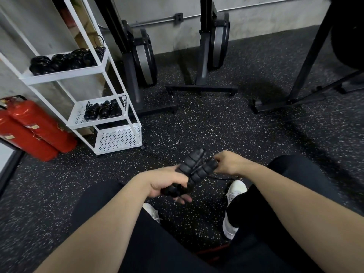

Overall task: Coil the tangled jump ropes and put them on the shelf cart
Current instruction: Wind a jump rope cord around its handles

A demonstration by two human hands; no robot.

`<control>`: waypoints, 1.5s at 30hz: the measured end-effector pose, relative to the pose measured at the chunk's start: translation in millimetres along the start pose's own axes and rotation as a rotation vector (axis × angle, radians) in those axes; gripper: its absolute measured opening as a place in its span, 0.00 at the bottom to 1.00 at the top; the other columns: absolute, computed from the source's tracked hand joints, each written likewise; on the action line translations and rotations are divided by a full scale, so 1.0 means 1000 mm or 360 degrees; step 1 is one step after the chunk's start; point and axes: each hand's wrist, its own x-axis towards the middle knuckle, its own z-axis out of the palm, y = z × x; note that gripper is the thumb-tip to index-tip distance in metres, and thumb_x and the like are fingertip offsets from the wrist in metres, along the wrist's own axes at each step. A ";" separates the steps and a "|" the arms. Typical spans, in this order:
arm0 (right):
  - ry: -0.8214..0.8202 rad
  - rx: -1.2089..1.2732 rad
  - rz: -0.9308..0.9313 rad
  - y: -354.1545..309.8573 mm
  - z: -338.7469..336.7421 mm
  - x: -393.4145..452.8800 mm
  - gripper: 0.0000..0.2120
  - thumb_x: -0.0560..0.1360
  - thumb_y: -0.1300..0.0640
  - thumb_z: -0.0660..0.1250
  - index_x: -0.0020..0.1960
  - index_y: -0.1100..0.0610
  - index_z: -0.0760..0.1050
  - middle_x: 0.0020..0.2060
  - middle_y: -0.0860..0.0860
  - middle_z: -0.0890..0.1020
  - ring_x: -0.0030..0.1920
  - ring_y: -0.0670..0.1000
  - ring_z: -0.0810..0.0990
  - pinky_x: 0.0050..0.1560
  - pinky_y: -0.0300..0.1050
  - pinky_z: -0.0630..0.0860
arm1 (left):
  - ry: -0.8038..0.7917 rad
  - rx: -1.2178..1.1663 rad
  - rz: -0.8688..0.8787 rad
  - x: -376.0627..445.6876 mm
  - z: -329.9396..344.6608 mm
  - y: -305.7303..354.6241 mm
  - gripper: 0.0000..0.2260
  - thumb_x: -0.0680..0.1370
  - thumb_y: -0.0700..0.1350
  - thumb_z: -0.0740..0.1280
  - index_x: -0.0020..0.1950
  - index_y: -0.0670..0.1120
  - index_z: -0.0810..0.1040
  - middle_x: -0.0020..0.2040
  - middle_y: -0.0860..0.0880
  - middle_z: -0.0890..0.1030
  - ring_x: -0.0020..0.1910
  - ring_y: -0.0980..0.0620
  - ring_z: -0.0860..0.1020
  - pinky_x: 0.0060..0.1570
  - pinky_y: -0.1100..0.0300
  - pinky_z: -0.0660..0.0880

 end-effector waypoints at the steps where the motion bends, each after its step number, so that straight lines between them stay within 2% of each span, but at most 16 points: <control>1: -0.0028 0.0040 -0.0004 0.002 0.000 0.001 0.05 0.78 0.57 0.70 0.44 0.55 0.80 0.40 0.52 0.82 0.38 0.50 0.75 0.42 0.44 0.70 | -0.0037 0.0153 -0.0016 0.001 0.002 0.001 0.23 0.74 0.35 0.64 0.68 0.49 0.70 0.64 0.38 0.79 0.46 0.40 0.86 0.44 0.52 0.83; 3: -0.0074 0.0187 -0.0012 0.004 0.001 0.002 0.06 0.78 0.57 0.69 0.43 0.56 0.81 0.37 0.53 0.81 0.39 0.52 0.75 0.42 0.46 0.70 | -0.0087 0.0499 -0.0005 0.003 0.008 0.003 0.22 0.74 0.37 0.65 0.66 0.51 0.70 0.63 0.40 0.81 0.43 0.45 0.86 0.41 0.57 0.81; 5: -0.0083 0.0277 -0.0021 0.001 -0.001 -0.001 0.09 0.76 0.49 0.73 0.42 0.55 0.82 0.35 0.50 0.80 0.38 0.50 0.76 0.41 0.44 0.71 | -0.0060 0.0868 0.0007 0.005 0.015 0.005 0.21 0.75 0.37 0.67 0.66 0.49 0.67 0.56 0.42 0.83 0.42 0.49 0.85 0.39 0.60 0.79; 8: -0.0065 0.0297 -0.0026 -0.005 -0.004 -0.008 0.18 0.70 0.36 0.75 0.41 0.51 0.82 0.26 0.44 0.75 0.28 0.44 0.71 0.34 0.41 0.67 | 0.0125 0.1581 -0.0054 0.007 0.026 0.007 0.24 0.74 0.44 0.71 0.63 0.51 0.60 0.49 0.46 0.83 0.36 0.52 0.79 0.34 0.57 0.72; 12: -0.0002 0.0379 -0.0086 -0.017 -0.003 -0.015 0.16 0.72 0.40 0.76 0.40 0.52 0.79 0.20 0.41 0.70 0.21 0.42 0.65 0.25 0.37 0.62 | 0.0354 0.1854 -0.0130 0.013 0.030 0.006 0.31 0.73 0.50 0.74 0.67 0.51 0.57 0.45 0.48 0.79 0.37 0.50 0.78 0.34 0.55 0.71; 15: 0.0070 0.0319 -0.0191 -0.033 0.005 -0.021 0.13 0.74 0.43 0.75 0.41 0.52 0.80 0.25 0.41 0.76 0.26 0.40 0.72 0.25 0.32 0.66 | 0.0417 0.1692 -0.0301 0.022 0.032 0.005 0.45 0.76 0.48 0.73 0.81 0.50 0.44 0.42 0.48 0.79 0.35 0.49 0.83 0.37 0.53 0.83; 17: 0.0091 0.0226 -0.0276 -0.044 0.011 -0.026 0.13 0.76 0.43 0.73 0.44 0.53 0.82 0.31 0.43 0.79 0.31 0.42 0.75 0.29 0.33 0.69 | 0.0482 0.1617 -0.0379 0.026 0.032 0.002 0.48 0.78 0.48 0.72 0.83 0.48 0.38 0.44 0.47 0.80 0.38 0.48 0.85 0.43 0.50 0.85; 19: 0.0078 0.0172 -0.0326 -0.051 0.017 -0.030 0.12 0.78 0.44 0.70 0.46 0.53 0.81 0.33 0.44 0.80 0.30 0.41 0.75 0.30 0.34 0.69 | 0.0567 0.1426 -0.0391 0.034 0.024 -0.003 0.40 0.78 0.48 0.72 0.81 0.48 0.50 0.47 0.44 0.81 0.38 0.46 0.86 0.43 0.49 0.85; 21: 0.0037 0.0148 -0.0357 -0.057 0.023 -0.033 0.11 0.82 0.46 0.66 0.48 0.52 0.81 0.32 0.45 0.79 0.25 0.41 0.72 0.26 0.36 0.67 | 0.0652 0.1140 -0.0332 0.040 0.013 -0.009 0.27 0.76 0.46 0.72 0.70 0.47 0.62 0.46 0.42 0.82 0.34 0.45 0.83 0.41 0.48 0.85; 24: -0.0002 0.0057 -0.0424 -0.063 0.029 -0.036 0.12 0.85 0.50 0.59 0.58 0.53 0.80 0.39 0.50 0.83 0.32 0.47 0.76 0.33 0.43 0.72 | 0.0792 0.0762 -0.0179 0.040 0.007 -0.013 0.16 0.74 0.45 0.73 0.56 0.45 0.71 0.46 0.40 0.84 0.33 0.45 0.81 0.36 0.49 0.82; 27: 0.0015 0.0167 -0.0430 -0.066 0.031 -0.036 0.10 0.85 0.52 0.59 0.62 0.52 0.77 0.38 0.49 0.80 0.30 0.46 0.71 0.30 0.41 0.67 | 0.0876 0.0301 -0.0002 0.039 0.002 -0.016 0.08 0.76 0.42 0.74 0.50 0.43 0.77 0.39 0.42 0.82 0.33 0.45 0.79 0.33 0.54 0.77; 31: 0.0173 0.0449 -0.0267 -0.066 0.027 -0.032 0.07 0.82 0.50 0.65 0.56 0.53 0.74 0.38 0.47 0.78 0.32 0.45 0.71 0.32 0.41 0.66 | 0.0900 -0.0015 0.0069 0.045 -0.006 -0.018 0.08 0.77 0.40 0.71 0.55 0.45 0.77 0.42 0.42 0.81 0.36 0.44 0.79 0.32 0.56 0.74; 36: -0.0079 0.0402 -0.0158 -0.058 0.022 -0.035 0.18 0.84 0.43 0.58 0.47 0.51 0.80 0.28 0.47 0.70 0.26 0.45 0.67 0.31 0.42 0.64 | 0.0924 -0.0177 0.0106 0.048 -0.005 -0.018 0.12 0.80 0.46 0.69 0.61 0.47 0.73 0.44 0.43 0.83 0.35 0.48 0.79 0.31 0.56 0.76; 38: -0.0203 0.0559 -0.0200 -0.058 0.021 -0.036 0.16 0.86 0.47 0.55 0.51 0.53 0.78 0.29 0.47 0.69 0.25 0.45 0.65 0.28 0.39 0.63 | 0.0938 -0.0258 0.0116 0.045 -0.006 -0.015 0.14 0.79 0.44 0.70 0.61 0.49 0.69 0.41 0.46 0.84 0.35 0.47 0.80 0.33 0.55 0.78; 41: -0.0320 0.0759 -0.0255 -0.055 0.020 -0.037 0.12 0.87 0.53 0.53 0.58 0.53 0.75 0.29 0.46 0.69 0.25 0.44 0.64 0.26 0.37 0.62 | 0.0895 -0.0355 0.0142 0.041 -0.010 -0.011 0.21 0.74 0.40 0.72 0.65 0.46 0.71 0.37 0.48 0.84 0.34 0.48 0.80 0.35 0.54 0.78; 45: -0.0345 0.0769 -0.0286 -0.040 0.010 -0.035 0.13 0.86 0.51 0.57 0.55 0.55 0.78 0.29 0.47 0.74 0.30 0.48 0.72 0.36 0.44 0.72 | 0.0765 -0.0575 0.0140 0.031 -0.017 -0.009 0.22 0.77 0.37 0.71 0.68 0.46 0.70 0.48 0.39 0.84 0.36 0.47 0.83 0.34 0.53 0.78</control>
